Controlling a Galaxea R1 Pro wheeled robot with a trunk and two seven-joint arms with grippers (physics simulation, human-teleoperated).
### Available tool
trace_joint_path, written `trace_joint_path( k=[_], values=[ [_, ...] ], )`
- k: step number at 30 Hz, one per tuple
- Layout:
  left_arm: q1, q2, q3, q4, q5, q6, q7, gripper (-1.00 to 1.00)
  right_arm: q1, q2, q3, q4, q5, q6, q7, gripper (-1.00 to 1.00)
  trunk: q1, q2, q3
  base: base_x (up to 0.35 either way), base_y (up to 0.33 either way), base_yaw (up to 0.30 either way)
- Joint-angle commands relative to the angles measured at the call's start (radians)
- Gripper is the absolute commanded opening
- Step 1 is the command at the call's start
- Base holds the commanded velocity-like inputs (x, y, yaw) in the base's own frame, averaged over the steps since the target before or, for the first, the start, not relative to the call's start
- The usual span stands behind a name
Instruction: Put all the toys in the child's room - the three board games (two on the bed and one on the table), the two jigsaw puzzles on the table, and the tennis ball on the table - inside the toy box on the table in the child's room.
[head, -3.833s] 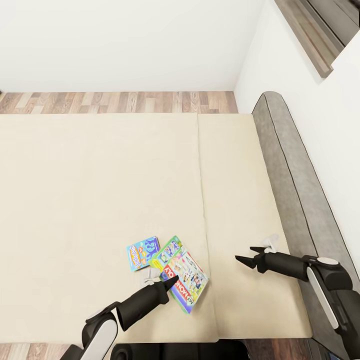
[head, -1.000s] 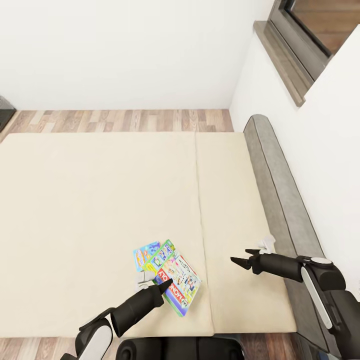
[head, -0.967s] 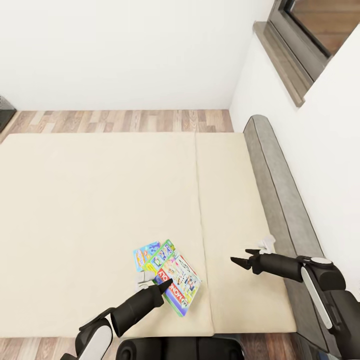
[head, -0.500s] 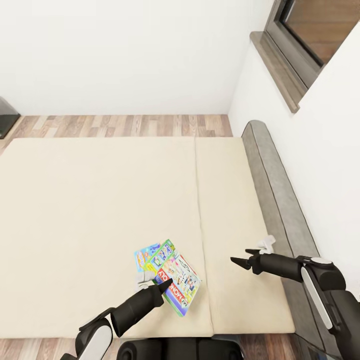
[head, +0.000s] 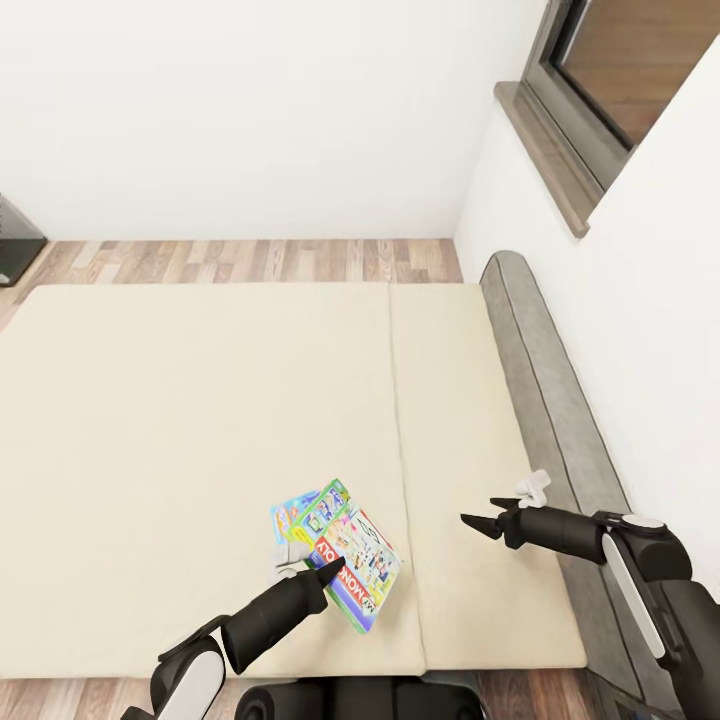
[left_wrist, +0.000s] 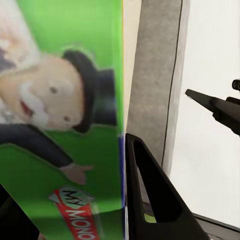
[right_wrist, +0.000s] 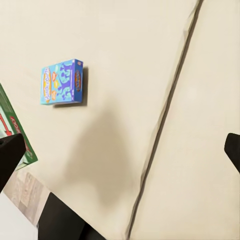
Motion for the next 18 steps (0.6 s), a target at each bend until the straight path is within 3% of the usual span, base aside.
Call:
trace_joint_path(
  k=[1,11,18],
  values=[
    [0.0,0.001,0.0,-0.001,0.007,0.005,0.001,-1.0,0.0,0.0,-0.001,0.0,-0.006,0.008,0.0,1.0,-0.003,0.006,0.004,0.0,0.0,0.0],
    [0.0,0.001,0.0,-0.001,0.007,0.005,0.001,-1.0,0.0,0.0,-0.001,-0.003,-0.006,0.008,0.001,1.0,-0.042,0.076,0.051,0.0,0.0,0.0],
    [0.0,0.001,0.0,-0.001,0.007,0.005,0.002,-1.0,0.0,0.0,0.001,-0.003,-0.006,0.008,0.001,1.0,-0.042,0.076,0.063,0.0,0.0,0.0]
  ],
)
